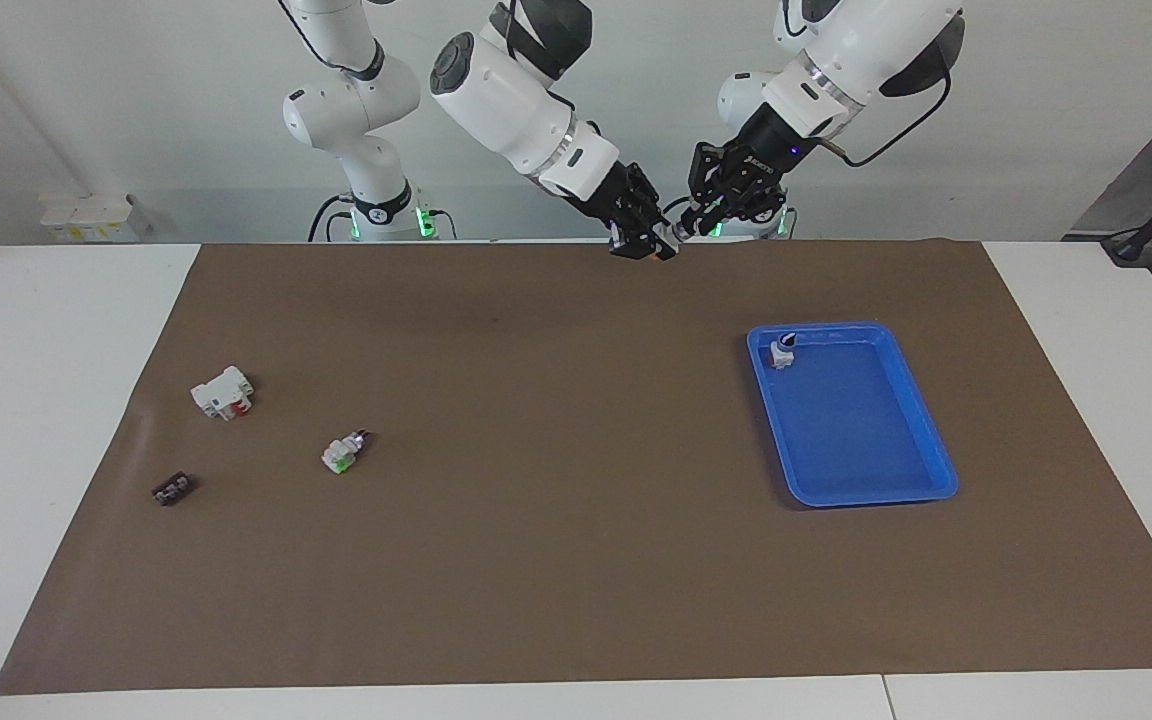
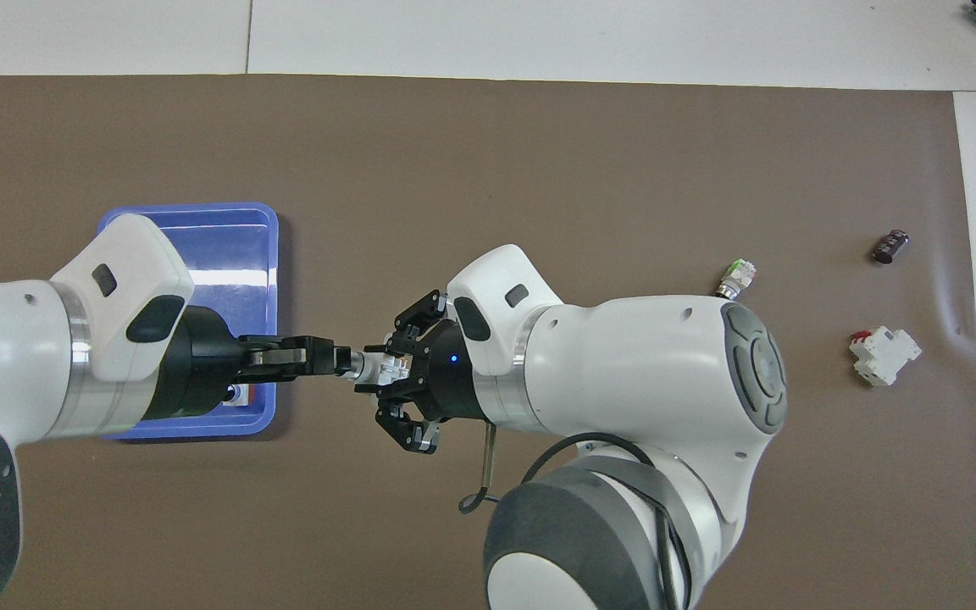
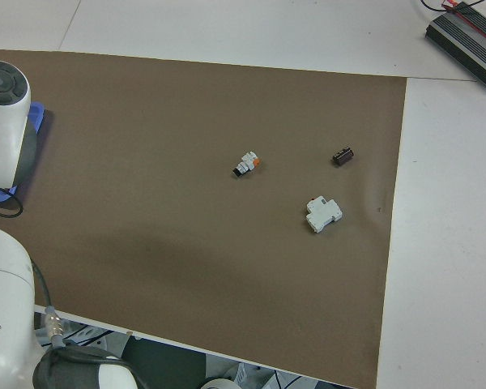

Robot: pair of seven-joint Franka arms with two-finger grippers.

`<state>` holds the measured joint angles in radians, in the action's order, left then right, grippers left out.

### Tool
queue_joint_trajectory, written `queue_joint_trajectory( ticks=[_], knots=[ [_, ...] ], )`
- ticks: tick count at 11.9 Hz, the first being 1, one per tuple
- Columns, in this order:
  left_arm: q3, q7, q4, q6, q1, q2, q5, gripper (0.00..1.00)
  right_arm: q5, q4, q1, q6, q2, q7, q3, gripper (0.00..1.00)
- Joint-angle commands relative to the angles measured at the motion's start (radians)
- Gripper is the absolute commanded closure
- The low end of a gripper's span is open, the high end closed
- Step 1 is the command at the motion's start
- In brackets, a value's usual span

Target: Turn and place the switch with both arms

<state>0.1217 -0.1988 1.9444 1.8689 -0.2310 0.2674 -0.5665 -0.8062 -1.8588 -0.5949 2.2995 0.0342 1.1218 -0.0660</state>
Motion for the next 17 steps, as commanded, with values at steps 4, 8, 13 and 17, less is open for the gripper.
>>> queue_joint_trajectory(
  ticks=[4, 8, 13, 17],
  knots=[
    [-0.002, -0.014, 0.041, 0.023, -0.030, 0.035, -0.019, 1.00, -0.024, -0.002, 0.007, 0.001, -0.013, -0.016, -0.005, 1.00],
    [-0.002, -0.019, 0.041, 0.006, -0.030, 0.035, -0.016, 1.00, -0.025, -0.002, 0.003, 0.001, -0.013, -0.017, -0.005, 1.00],
    [0.016, -0.322, 0.036, -0.010, -0.028, 0.035, -0.016, 1.00, -0.025, -0.002, 0.003, 0.003, -0.013, -0.017, -0.005, 1.00],
    [0.015, -0.597, 0.030, -0.056, -0.019, 0.035, -0.016, 1.00, -0.025, -0.002, 0.003, 0.003, -0.013, -0.017, -0.005, 1.00]
  ],
)
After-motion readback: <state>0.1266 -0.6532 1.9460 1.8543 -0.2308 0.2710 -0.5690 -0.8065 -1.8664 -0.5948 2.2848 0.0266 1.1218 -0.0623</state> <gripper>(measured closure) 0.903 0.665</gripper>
